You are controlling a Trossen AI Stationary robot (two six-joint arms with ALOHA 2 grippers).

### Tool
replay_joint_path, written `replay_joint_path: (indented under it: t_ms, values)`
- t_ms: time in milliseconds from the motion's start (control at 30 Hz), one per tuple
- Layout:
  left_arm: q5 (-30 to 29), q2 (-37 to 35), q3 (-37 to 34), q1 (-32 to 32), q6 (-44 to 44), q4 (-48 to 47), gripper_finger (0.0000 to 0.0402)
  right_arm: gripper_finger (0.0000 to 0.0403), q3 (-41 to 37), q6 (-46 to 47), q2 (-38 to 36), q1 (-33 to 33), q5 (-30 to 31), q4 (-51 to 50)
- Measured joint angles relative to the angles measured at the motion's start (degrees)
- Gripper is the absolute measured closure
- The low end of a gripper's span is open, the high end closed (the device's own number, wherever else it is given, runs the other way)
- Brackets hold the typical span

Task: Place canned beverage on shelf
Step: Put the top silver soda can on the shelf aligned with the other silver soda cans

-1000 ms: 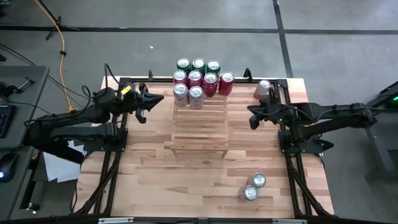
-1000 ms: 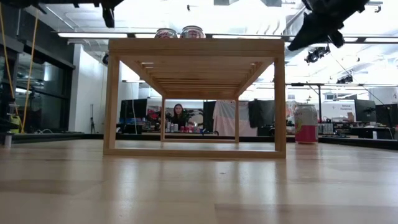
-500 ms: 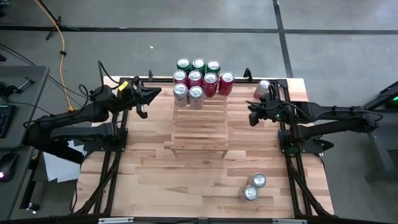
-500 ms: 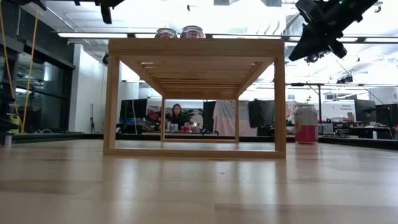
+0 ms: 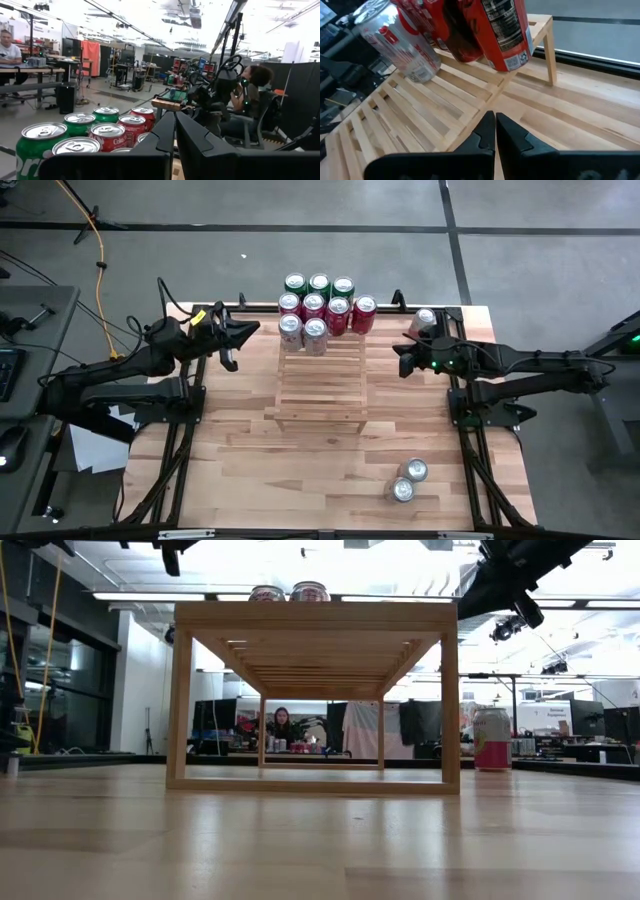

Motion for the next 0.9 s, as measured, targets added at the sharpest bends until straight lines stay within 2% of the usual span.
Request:
replay_joint_path:
  t_ms: [467, 567, 700, 800, 900]
  values:
    - [0.1, 0.0, -0.1, -0.1, -2.5, -3.7, 0.0347, 0.0402, 0.0, 0.0, 0.0, 0.0, 0.0, 0.1]
    - [2.5, 0.0, -0.1, -0.1, -3.1, -6.0, 0.0351, 0.0402, 0.0, -0.6, 0.0, 0.0, -1.0, -0.7]
    - [3.1, 0.0, -0.1, -1.7, -6.5, -7.8, 0.0394, 0.0402, 0.0, -0.9, 0.0, 0.0, -5.9, -1.1]
    - [2.1, 0.0, -0.1, -4.6, -8.1, -7.7, 0.0399, 0.0401, 0.0, -1.3, 0.0, 0.2, -10.8, 0.1]
    - [-0.4, 0.0, -0.1, -8.6, -10.0, -7.6, 0.0401, 0.0386, 0.0, -1.0, -0.3, 1.8, -18.3, 6.3]
